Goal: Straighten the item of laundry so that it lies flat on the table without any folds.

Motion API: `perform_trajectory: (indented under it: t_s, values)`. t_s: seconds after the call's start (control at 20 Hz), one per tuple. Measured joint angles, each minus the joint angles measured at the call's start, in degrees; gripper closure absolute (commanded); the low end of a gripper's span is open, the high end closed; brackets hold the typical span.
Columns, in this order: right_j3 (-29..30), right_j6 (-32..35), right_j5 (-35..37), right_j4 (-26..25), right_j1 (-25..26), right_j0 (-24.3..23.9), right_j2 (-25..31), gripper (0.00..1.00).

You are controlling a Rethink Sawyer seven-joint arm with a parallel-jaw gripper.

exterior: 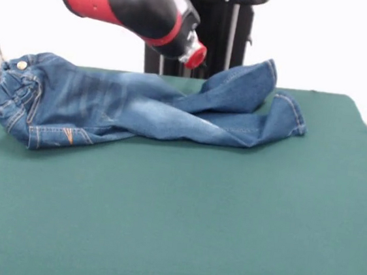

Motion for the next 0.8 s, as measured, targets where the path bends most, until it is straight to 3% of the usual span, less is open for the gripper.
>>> perform_trajectory:
  t_s: [0.4,0.55,0.8]
  values:
    - [0.9,0.0,-1.6,-1.9,3.2,0.1,0.0,0.00]
    - [1.0,0.0,-8.5,-6.2,1.0,4.2,-1.1,0.00]
    - [1.1,0.0,-16.3,-8.7,-4.6,10.4,-3.0,0.00]
